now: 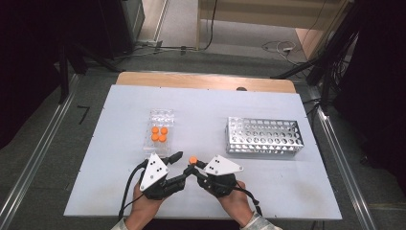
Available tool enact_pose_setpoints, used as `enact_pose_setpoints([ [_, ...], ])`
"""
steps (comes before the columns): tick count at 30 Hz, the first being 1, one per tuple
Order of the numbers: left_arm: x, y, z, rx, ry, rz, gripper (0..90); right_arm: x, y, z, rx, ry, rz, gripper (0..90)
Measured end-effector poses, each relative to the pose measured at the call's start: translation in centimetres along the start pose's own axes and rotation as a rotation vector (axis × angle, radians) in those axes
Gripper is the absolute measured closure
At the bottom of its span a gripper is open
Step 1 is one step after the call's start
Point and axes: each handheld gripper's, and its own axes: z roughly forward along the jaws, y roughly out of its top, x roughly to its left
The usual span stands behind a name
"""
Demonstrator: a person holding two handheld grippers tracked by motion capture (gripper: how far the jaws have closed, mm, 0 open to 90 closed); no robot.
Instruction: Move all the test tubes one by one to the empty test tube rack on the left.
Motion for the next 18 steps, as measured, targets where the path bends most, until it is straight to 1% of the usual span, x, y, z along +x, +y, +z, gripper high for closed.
enact_pose_setpoints([
  [4,0.0,-0.07,0.09,0.007,-0.024,0.008,59.4,0.23,0.05,0.14,-0.001,0.009,-0.006,72.5],
  [10,-0.25,-0.22,0.39,0.017,-0.025,0.02,63.0,0.49,0.09,0.15,-0.001,0.017,-0.007,72.5],
  [18,-0.28,-0.23,0.43,0.015,-0.027,0.02,67.2,0.58,0.17,0.09,-0.005,0.025,-0.006,72.5],
])
